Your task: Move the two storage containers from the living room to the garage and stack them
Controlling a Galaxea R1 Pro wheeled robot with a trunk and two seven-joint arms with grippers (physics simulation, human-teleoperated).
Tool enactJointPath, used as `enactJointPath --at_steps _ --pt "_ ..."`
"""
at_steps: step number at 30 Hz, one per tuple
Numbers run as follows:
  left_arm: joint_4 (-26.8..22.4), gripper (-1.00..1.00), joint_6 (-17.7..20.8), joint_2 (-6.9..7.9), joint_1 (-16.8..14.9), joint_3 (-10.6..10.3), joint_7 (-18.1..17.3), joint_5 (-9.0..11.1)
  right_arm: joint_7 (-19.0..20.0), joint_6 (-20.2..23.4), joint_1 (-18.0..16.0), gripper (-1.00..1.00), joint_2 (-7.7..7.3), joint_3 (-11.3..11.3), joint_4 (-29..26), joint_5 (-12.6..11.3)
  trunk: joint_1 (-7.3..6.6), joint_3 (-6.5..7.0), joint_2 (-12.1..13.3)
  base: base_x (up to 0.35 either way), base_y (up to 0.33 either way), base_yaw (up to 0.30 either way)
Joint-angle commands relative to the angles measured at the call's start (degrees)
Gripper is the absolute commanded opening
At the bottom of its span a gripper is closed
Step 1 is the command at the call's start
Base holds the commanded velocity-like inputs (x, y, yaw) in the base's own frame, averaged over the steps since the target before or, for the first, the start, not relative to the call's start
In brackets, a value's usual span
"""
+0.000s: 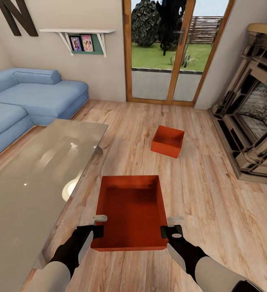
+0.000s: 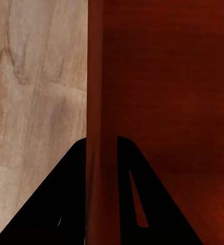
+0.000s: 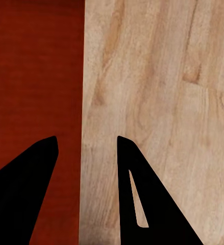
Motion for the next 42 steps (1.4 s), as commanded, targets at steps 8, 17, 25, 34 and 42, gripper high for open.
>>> enactJointPath --at_steps 8,17,25,34,42 --pt "-0.18 -1.00 0.26 -0.01 -0.03 0.05 0.50 0.39 -0.21 0.34 -0.03 -1.00 0.02 0.81 -0.15 -1.06 0.01 -0.06 -0.06 0.000 0.000 0.000" --pt "-0.18 -1.00 0.28 0.03 -0.04 0.06 0.54 0.34 -0.12 0.31 -0.03 -1.00 -0.02 0.83 -0.15 -1.06 0.01 -0.06 -0.06 0.000 0.000 0.000" --pt "-0.18 -1.00 0.34 0.02 -0.04 0.06 0.57 0.33 -0.14 0.29 -0.03 -1.00 0.00 0.82 -0.15 -1.04 0.01 -0.06 -0.06 0.000 0.000 0.000" --pt "-0.18 -1.00 0.35 0.04 -0.04 0.06 0.59 0.33 -0.18 0.26 -0.03 -1.00 0.02 0.82 -0.15 -1.01 0.01 -0.06 -0.06 0.000 0.000 0.000" --pt "-0.18 -1.00 0.35 0.04 -0.04 0.06 0.59 0.33 -0.44 0.50 -0.03 -1.00 0.42 0.71 -0.15 -1.16 -1.09 0.93 1.95 0.000 0.000 -0.015"
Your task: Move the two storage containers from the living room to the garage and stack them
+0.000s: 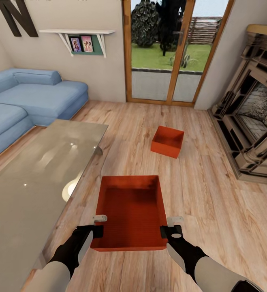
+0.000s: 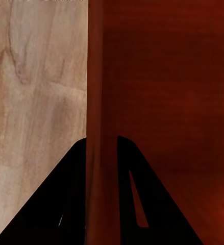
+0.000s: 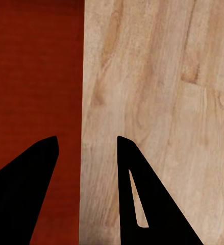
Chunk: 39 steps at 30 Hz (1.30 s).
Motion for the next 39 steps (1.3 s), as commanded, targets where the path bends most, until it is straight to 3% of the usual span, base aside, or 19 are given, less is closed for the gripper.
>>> enactJointPath --at_steps 1,4,32,39 --pt "-0.20 -1.00 0.28 -0.07 -0.02 0.18 0.47 0.09 -0.03 0.32 -0.01 -1.00 0.31 0.56 -0.12 -1.07 -0.21 0.19 0.36 0.000 0.000 -0.065" --pt "-0.20 -1.00 0.28 -0.05 -0.03 0.18 0.47 0.09 -0.09 0.34 -0.02 -1.00 0.39 0.54 -0.12 -1.08 -0.87 0.99 1.56 0.000 0.000 -0.006" --pt "-0.33 -1.00 0.28 0.03 -0.03 0.18 0.61 0.18 -0.10 0.34 -0.01 -1.00 0.40 0.54 -0.12 -1.08 -0.87 3.48 1.56 0.000 0.000 0.000" --pt "-0.29 -1.00 0.28 -0.08 -0.02 0.18 2.75 0.18 -0.09 0.34 -0.03 -1.00 0.40 0.54 -0.12 -1.08 -0.87 4.10 1.56 0.000 0.000 0.000"
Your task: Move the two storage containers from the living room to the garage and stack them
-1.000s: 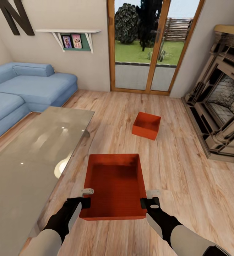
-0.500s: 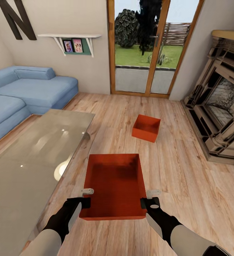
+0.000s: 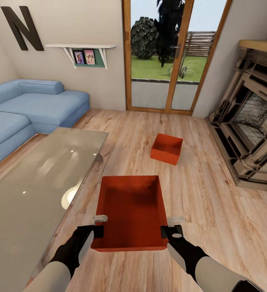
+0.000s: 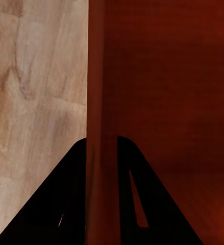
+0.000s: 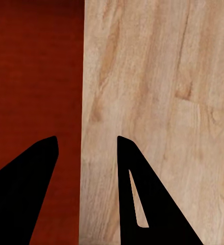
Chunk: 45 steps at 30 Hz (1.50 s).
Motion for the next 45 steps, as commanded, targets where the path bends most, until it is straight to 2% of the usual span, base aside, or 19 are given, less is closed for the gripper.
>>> enactJointPath --at_steps 1,45 --pt "-0.28 -1.00 0.23 -0.06 -0.06 1.18 1.70 -1.17 -0.41 0.31 0.01 -1.00 0.68 0.36 -0.12 -0.92 0.02 0.03 -0.06 0.000 0.000 0.000" --pt "-0.27 -1.00 0.15 0.00 -0.05 1.11 1.76 -1.08 -0.40 0.31 0.01 -1.00 0.68 0.36 -0.12 -0.92 0.02 3.93 -0.06 0.000 0.000 0.000"
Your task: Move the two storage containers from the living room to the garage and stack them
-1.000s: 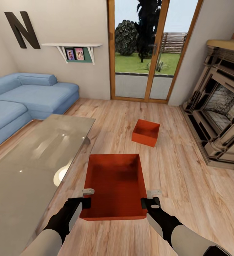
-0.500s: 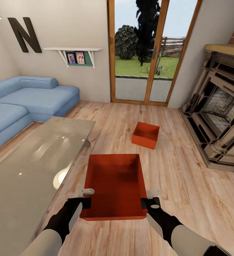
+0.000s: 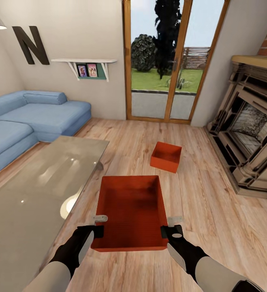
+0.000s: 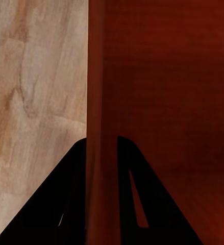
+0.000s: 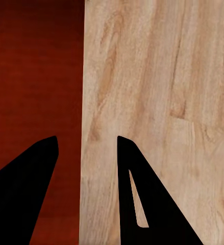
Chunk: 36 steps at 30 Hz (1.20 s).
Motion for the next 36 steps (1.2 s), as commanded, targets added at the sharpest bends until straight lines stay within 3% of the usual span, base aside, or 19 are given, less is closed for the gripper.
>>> enactJointPath --at_steps 1,36 --pt "-0.27 -1.00 0.13 -0.04 -0.07 1.30 1.69 -1.30 -0.41 0.31 0.01 -1.00 0.69 0.36 -0.13 -0.92 0.02 0.02 -0.06 0.000 0.000 0.000" --pt "-0.27 -1.00 0.13 -0.04 -0.07 1.31 1.68 -1.30 -0.40 0.31 0.01 -1.00 0.69 0.36 -0.13 -0.92 0.02 3.13 -0.06 0.000 0.000 0.000"
